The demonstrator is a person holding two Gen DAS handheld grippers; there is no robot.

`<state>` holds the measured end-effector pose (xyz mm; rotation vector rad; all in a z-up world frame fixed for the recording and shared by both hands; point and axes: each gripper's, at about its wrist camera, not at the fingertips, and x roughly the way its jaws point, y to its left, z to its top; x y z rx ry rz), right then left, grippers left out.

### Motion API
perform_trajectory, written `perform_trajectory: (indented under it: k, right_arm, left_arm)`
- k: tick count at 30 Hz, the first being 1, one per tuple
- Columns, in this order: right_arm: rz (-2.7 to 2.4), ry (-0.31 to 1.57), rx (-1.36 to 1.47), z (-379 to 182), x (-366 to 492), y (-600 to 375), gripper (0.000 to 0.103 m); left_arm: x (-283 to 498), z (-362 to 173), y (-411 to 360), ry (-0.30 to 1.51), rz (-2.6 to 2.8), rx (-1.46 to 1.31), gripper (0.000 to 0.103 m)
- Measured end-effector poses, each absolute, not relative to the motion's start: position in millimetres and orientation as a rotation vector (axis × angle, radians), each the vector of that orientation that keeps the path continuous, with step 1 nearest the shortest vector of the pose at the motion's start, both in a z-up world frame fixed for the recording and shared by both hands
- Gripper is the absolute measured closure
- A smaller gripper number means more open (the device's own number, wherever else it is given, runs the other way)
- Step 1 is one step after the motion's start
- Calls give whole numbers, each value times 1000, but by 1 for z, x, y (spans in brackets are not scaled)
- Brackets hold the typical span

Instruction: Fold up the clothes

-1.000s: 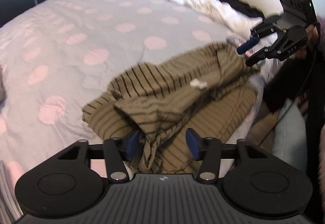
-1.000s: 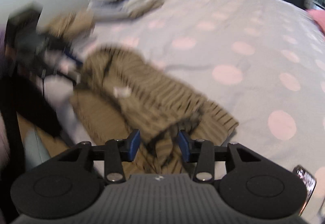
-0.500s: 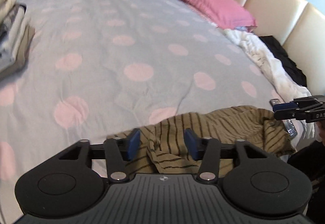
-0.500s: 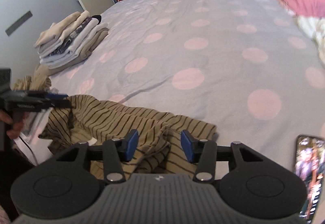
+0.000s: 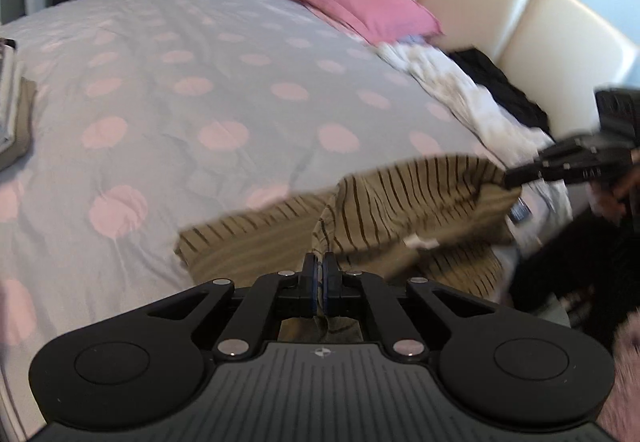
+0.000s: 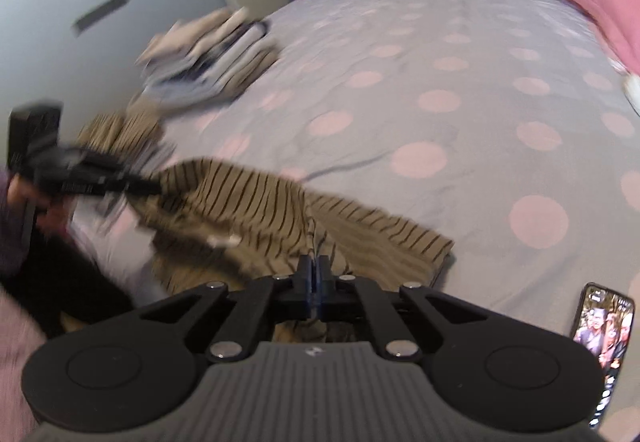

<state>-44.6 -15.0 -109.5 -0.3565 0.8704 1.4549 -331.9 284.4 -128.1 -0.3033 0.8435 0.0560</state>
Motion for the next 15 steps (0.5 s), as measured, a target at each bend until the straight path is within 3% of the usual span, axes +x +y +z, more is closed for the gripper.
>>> perform_trajectory:
  k: [9, 15]
  right_arm:
    - [1589, 892, -727, -126, -90, -16, 101]
    - [1584, 909, -816, -134, -99, -15, 96]
  left_arm:
    - [-337, -147, 260, 1057, -98, -170, 102]
    - [-340, -155, 253, 1125, -135, -151, 98]
